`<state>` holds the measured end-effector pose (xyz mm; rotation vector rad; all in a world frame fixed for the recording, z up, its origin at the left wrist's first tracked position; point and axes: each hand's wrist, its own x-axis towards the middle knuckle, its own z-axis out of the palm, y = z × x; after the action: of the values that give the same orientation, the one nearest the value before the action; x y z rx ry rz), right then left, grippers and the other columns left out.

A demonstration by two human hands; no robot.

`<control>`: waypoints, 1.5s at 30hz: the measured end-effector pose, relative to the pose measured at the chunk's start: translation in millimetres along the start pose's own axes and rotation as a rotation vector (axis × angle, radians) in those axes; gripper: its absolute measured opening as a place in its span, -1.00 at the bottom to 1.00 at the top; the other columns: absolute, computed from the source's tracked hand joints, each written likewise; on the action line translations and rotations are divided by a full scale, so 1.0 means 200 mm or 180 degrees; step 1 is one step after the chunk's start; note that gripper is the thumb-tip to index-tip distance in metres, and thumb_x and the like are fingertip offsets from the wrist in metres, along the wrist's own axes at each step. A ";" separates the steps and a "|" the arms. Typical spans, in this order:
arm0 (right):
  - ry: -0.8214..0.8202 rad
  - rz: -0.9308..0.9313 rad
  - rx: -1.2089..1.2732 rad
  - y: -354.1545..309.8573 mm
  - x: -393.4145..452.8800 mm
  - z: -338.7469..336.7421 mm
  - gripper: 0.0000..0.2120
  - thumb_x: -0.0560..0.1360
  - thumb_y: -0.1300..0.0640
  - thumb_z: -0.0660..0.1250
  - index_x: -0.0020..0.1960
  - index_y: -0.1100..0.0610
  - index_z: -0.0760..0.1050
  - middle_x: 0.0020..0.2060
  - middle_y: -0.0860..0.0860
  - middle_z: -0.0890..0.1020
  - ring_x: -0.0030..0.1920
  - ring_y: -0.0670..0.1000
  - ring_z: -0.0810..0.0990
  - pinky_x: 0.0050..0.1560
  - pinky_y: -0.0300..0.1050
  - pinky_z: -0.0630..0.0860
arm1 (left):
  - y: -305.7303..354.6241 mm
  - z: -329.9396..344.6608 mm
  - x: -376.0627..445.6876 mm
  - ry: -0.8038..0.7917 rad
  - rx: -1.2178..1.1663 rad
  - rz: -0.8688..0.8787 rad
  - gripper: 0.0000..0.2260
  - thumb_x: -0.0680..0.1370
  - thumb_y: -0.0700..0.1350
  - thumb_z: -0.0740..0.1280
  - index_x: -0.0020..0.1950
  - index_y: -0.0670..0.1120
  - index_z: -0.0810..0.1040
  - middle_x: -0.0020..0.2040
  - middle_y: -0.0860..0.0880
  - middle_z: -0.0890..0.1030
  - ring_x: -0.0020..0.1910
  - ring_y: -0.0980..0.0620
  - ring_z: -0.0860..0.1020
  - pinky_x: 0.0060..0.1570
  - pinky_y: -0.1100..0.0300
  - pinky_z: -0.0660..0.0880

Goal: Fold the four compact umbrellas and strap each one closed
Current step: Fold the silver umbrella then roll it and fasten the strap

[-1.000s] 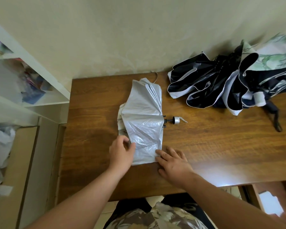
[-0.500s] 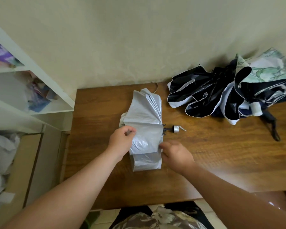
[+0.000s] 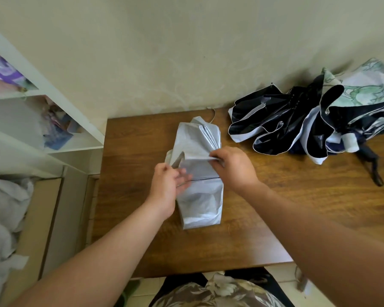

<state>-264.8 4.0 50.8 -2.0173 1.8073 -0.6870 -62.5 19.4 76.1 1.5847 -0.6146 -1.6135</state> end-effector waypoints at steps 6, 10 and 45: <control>-0.0385 0.0135 0.0161 -0.02 0.13 -0.11 -0.90 0.57 0.09 0.43 0.03 0.06 0.70 -0.11 -0.04 0.69 -0.04 0.01 0.60 -0.02 -0.06 0.51 | -0.61 -0.30 -0.05 -0.2304 0.5685 0.2247 -0.41 0.71 0.16 0.15 0.70 0.06 0.06 0.73 0.01 0.02 0.70 -0.12 -0.05 0.65 -0.11 0.01; -0.0258 -0.0142 0.0110 -0.02 0.06 -0.08 -0.92 0.51 0.14 0.49 -0.01 0.09 0.72 -0.09 0.01 0.67 -0.05 0.06 0.59 0.02 -0.04 0.52 | -0.76 -0.45 -0.03 -0.2017 0.5970 0.2089 -0.29 0.69 0.25 0.11 0.72 0.06 -0.15 0.71 -0.03 -0.30 0.63 -0.19 -0.41 0.63 -0.27 -0.18; -0.1484 -0.0058 -0.0857 0.13 -0.80 0.30 -0.33 0.50 -0.04 0.36 0.55 -0.18 0.21 0.48 0.01 0.27 0.35 0.12 0.34 0.22 0.09 0.54 | -0.54 -0.21 -0.05 -0.0079 0.2003 -0.0028 -0.73 0.67 -0.18 0.31 0.15 0.23 0.58 0.14 0.09 0.63 -0.02 -0.05 0.66 0.02 -0.06 0.69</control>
<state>-263.6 155.7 -33.2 -2.1335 1.6626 0.0377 -42.6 97.9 -7.2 2.0049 -1.2160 -1.5272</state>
